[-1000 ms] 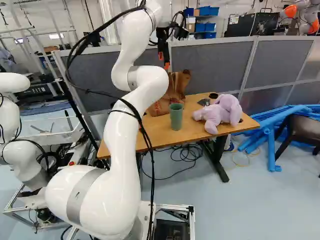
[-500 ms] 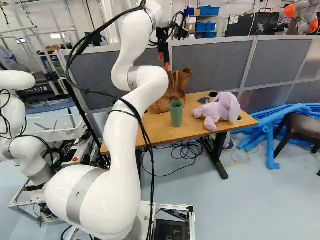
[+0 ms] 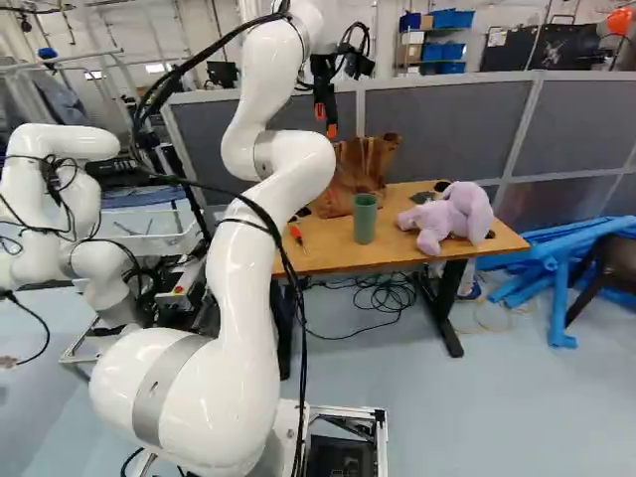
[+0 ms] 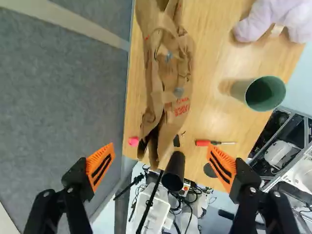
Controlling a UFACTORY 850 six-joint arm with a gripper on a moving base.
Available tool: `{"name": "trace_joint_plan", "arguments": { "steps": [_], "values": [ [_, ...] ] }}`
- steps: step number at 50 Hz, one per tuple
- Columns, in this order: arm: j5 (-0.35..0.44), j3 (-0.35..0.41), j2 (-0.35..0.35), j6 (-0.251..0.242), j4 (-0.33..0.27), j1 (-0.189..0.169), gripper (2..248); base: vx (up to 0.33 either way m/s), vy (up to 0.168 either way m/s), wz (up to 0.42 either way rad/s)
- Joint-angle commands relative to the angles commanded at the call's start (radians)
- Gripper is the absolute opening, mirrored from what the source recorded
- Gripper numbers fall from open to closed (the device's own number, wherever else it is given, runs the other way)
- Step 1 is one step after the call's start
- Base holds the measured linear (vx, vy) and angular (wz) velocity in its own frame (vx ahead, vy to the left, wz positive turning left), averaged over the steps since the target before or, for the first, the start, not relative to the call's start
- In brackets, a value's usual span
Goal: Pick up the bag on the ground and place it on the table
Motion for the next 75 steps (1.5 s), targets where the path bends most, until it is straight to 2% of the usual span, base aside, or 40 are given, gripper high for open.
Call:
{"name": "trace_joint_plan", "arguments": {
  "steps": [11,46,75],
  "values": [
    [0.0,0.0,0.0,0.0,0.0,0.0,247,-0.124,0.002,0.368],
    [0.005,0.005,0.003,-0.002,0.0,0.0,247,-0.032,-0.021,0.005],
    [0.073,0.084,0.04,-0.032,-0.003,0.004,247,0.0,0.0,0.0]
  ]
}}
